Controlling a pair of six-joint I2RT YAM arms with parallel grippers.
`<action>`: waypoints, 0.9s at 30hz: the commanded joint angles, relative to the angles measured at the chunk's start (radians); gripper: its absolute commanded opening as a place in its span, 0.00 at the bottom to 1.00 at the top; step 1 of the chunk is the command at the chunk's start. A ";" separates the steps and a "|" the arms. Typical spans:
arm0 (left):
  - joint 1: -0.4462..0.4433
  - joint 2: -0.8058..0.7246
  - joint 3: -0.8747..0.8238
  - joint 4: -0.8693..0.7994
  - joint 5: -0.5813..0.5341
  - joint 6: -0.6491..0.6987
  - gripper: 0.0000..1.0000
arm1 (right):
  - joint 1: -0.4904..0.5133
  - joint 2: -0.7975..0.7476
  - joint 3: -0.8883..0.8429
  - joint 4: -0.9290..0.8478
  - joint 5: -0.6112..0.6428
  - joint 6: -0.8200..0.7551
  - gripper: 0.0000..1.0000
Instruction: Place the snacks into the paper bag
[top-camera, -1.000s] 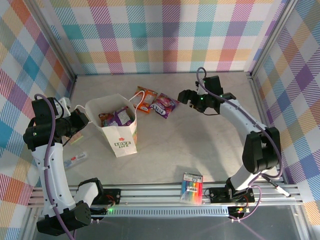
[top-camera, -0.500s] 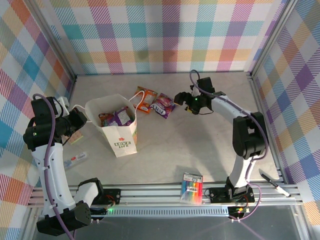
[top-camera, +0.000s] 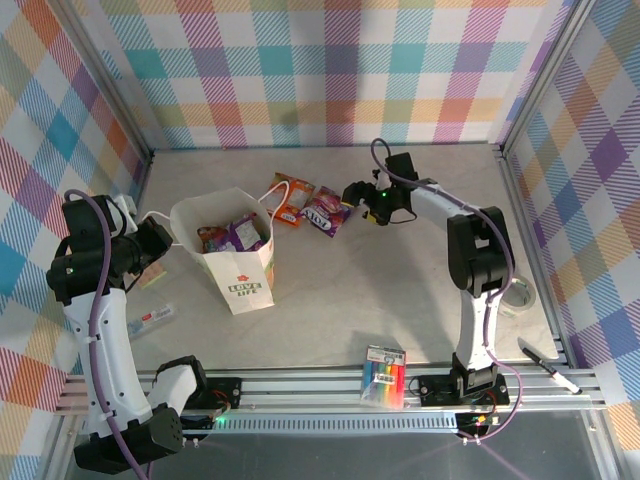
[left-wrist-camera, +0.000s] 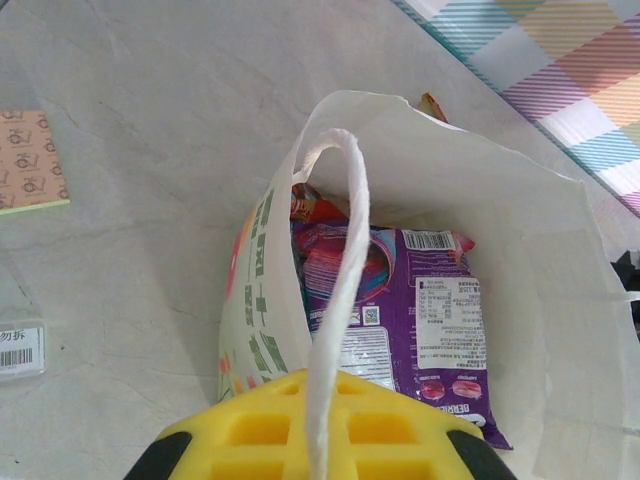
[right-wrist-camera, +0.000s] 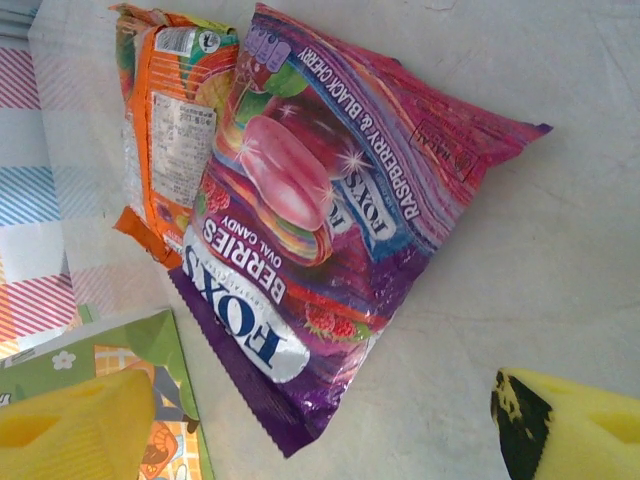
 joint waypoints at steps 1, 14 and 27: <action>0.011 -0.014 -0.004 0.009 -0.015 -0.014 0.07 | -0.005 0.042 0.050 -0.011 -0.024 0.007 0.87; 0.011 0.015 0.010 0.007 -0.029 -0.001 0.07 | -0.005 0.160 0.173 -0.061 -0.033 0.007 0.87; 0.012 0.022 -0.006 0.021 -0.028 -0.006 0.07 | -0.006 0.251 0.272 -0.098 -0.060 0.011 0.87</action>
